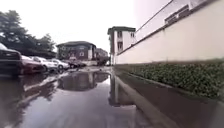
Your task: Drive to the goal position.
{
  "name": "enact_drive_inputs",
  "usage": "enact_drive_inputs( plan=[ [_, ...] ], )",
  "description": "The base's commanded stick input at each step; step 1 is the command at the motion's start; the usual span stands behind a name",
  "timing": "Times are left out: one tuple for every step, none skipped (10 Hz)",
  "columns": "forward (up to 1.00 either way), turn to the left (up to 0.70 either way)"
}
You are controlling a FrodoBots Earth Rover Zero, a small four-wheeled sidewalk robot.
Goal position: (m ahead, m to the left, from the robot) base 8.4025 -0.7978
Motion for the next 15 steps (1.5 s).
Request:
enact_drive_inputs(
  plan=[
    [0.70,0.00],
    [0.70,0.00],
    [0.70,0.00],
    [0.70,0.00],
    [0.70,0.00],
    [0.70,0.00],
    [0.70,0.00],
    [0.70,0.00],
    [0.70,0.00],
    [0.70,0.00],
    [0.70,0.00],
    [0.70,0.00],
    [0.70,0.00],
    [0.70,0.00],
    [0.70,0.00]
  ],
)
